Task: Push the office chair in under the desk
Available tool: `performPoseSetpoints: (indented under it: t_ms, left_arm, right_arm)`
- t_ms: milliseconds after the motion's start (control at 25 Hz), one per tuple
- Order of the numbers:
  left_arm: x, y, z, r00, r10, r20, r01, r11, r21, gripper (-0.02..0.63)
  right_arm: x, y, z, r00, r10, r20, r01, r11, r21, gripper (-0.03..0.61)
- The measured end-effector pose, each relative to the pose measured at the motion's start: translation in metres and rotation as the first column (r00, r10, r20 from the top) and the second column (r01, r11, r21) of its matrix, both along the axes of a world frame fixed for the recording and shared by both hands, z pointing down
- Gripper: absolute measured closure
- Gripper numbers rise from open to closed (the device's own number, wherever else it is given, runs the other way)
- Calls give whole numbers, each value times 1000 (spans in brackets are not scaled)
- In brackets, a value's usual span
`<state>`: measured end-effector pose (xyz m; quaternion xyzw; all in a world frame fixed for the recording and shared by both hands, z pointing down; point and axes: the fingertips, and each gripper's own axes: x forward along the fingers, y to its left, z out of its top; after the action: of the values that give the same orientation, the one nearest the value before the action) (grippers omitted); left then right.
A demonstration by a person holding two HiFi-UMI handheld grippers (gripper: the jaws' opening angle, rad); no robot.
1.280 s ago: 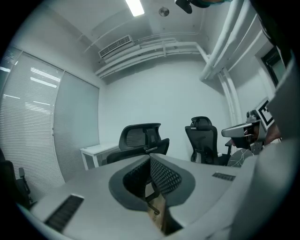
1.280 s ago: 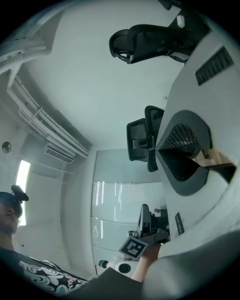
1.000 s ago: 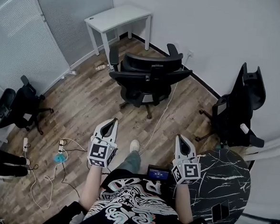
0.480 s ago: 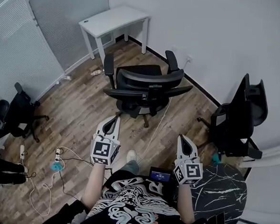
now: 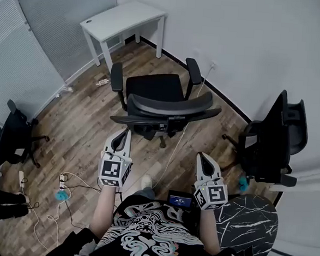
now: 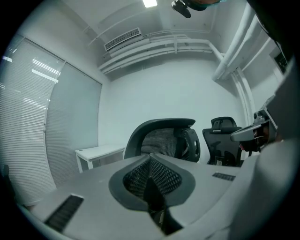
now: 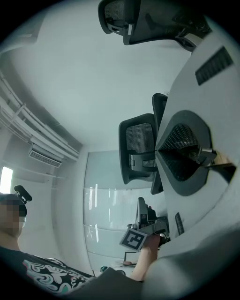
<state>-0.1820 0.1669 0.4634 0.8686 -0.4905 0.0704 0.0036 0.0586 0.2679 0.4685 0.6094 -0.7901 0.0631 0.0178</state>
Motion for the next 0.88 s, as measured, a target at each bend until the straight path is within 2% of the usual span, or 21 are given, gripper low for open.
performPoseSetpoints:
  t_ms: [200, 560, 880]
  left_arm:
    - [-4, -33, -5, 999, 20, 37, -21, 1000, 14, 599]
    - [-10, -66, -5, 997, 41, 73, -43, 999, 30, 595]
    - [-9, -82, 13, 992, 97, 77, -97, 995, -1, 524]
  right_arm:
    - [-11, -30, 3, 998, -44, 53, 45, 999, -12, 561]
    - [-31, -70, 9, 998, -43, 38, 43, 999, -20, 560]
    - [-47, -81, 17, 997, -55, 51, 56, 998, -20, 552]
